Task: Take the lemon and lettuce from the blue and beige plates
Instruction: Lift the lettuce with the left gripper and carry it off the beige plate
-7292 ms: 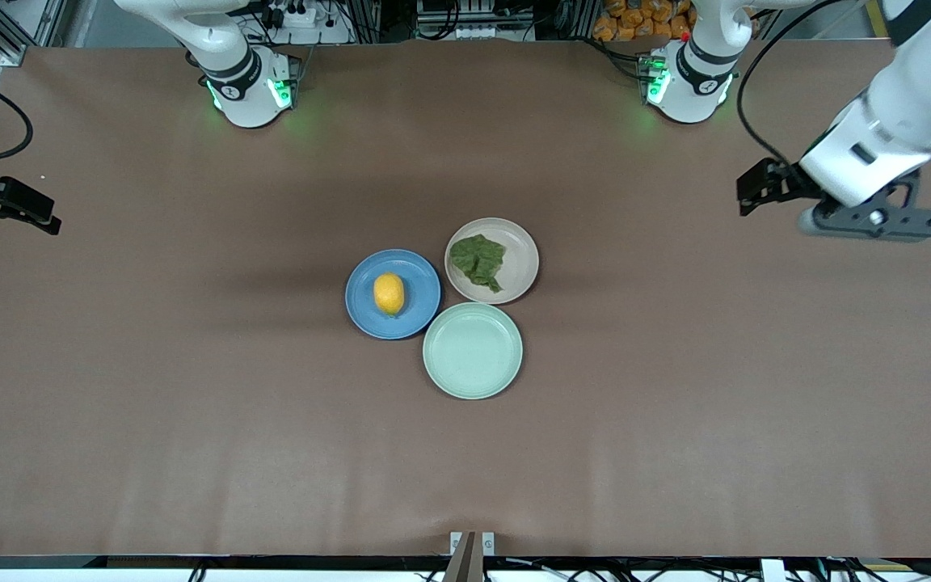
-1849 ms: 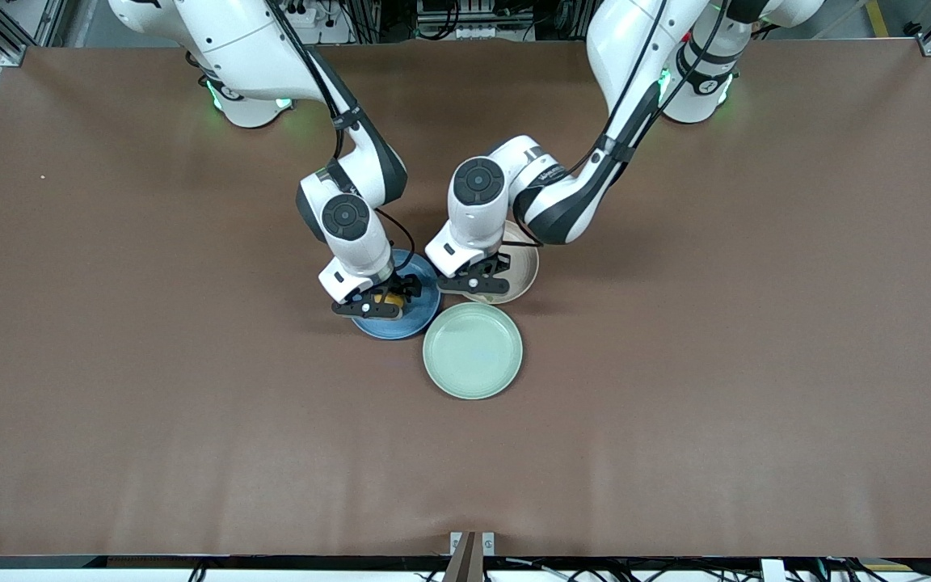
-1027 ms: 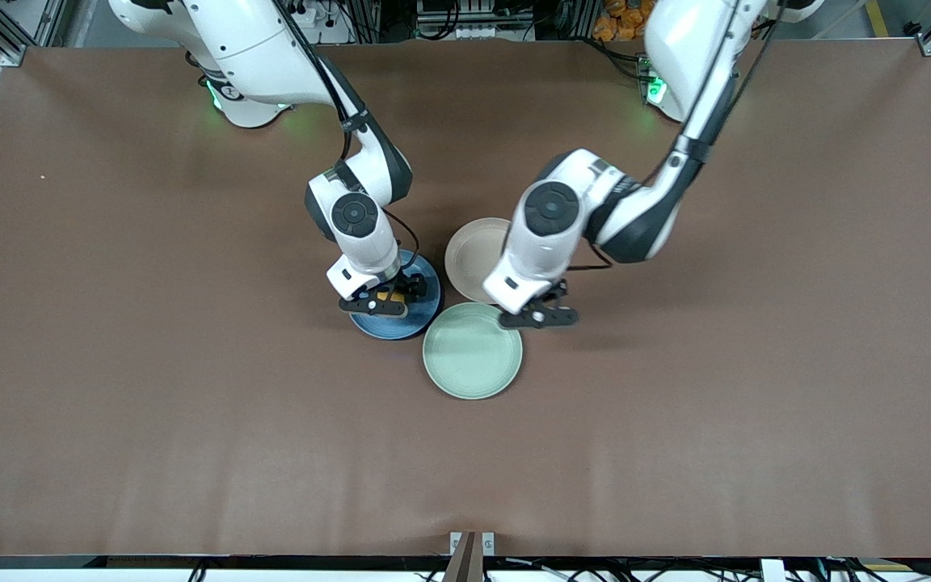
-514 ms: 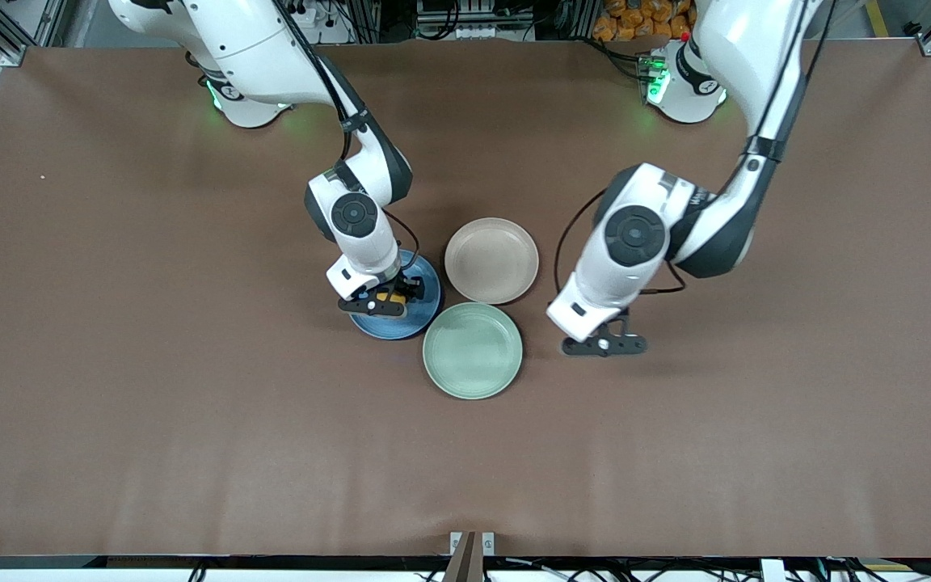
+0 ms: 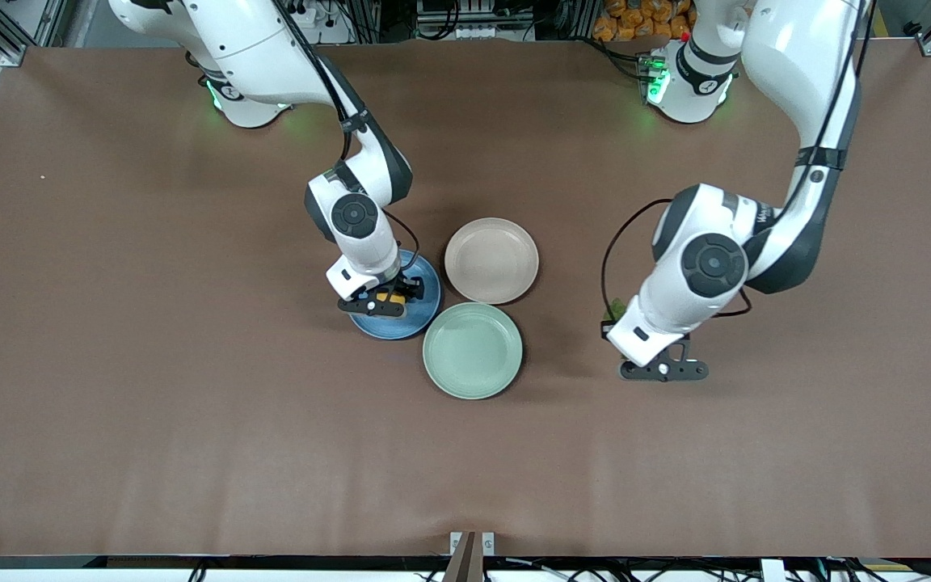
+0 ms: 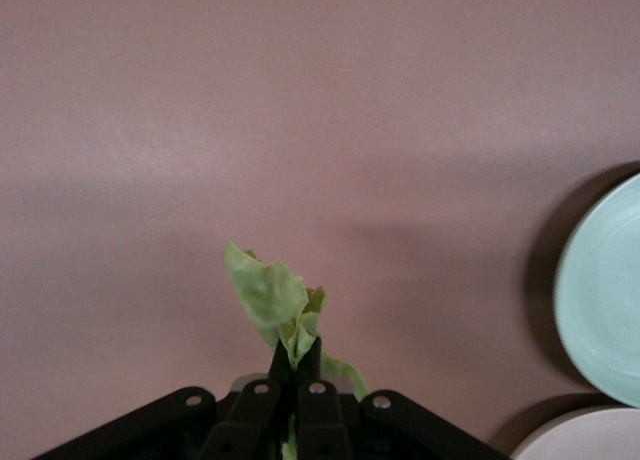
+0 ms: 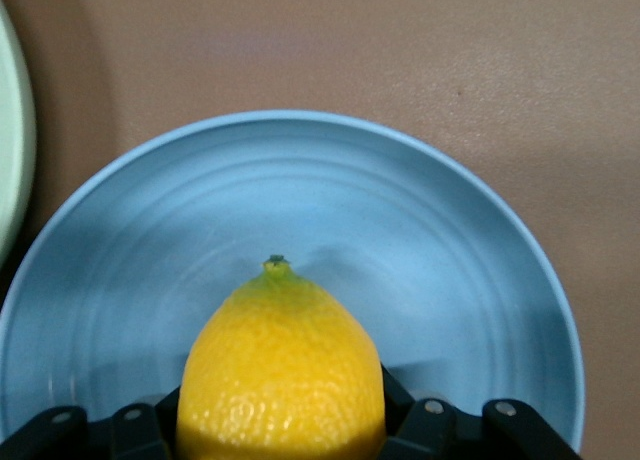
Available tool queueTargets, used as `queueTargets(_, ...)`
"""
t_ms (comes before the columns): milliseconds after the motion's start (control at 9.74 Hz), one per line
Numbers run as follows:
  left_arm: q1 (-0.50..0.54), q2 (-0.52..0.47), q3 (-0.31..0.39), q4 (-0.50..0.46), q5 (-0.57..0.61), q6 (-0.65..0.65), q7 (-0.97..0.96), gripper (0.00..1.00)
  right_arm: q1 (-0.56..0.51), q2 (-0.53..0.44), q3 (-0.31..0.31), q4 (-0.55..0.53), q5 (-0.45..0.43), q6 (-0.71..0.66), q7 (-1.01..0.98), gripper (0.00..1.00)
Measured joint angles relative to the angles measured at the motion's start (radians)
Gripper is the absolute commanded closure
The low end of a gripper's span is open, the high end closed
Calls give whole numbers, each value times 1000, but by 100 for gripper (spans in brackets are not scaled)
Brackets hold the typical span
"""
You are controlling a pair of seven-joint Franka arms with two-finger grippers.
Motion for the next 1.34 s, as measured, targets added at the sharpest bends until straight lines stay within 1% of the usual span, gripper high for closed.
queueTargets(308, 57, 0, 0, 0, 1, -25, 154, 100, -14, -3, -11, 101, 0, -169, 0, 65)
queueTargets(514, 86, 0, 1, -1, 3, -39, 225, 100, -42, -11, -13, 158, 0, -254, -5, 65)
queueTargets(616, 97, 0, 1, -1, 14, -44, 253, 93, -61, -15, -13, 185, 0, -304, -23, 65)
queueTargets(719, 111, 0, 1, -1, 21, -45, 288, 36, -80, -19, -13, 212, 0, -355, -52, 65)
queueTargets(822, 120, 0, 1, 0, 21, -48, 314, 0, -100, -23, -14, 242, 0, -405, -85, 65)
queueTargets(1130, 121, -11, -2, 3, 22, -51, 322, 0, -170, -41, -16, 346, 0, -582, -191, 64)
queueTargets(1335, 130, -45, 0, 8, 22, -52, 322, 0, -222, -54, -18, 394, 0, -662, -271, 63)
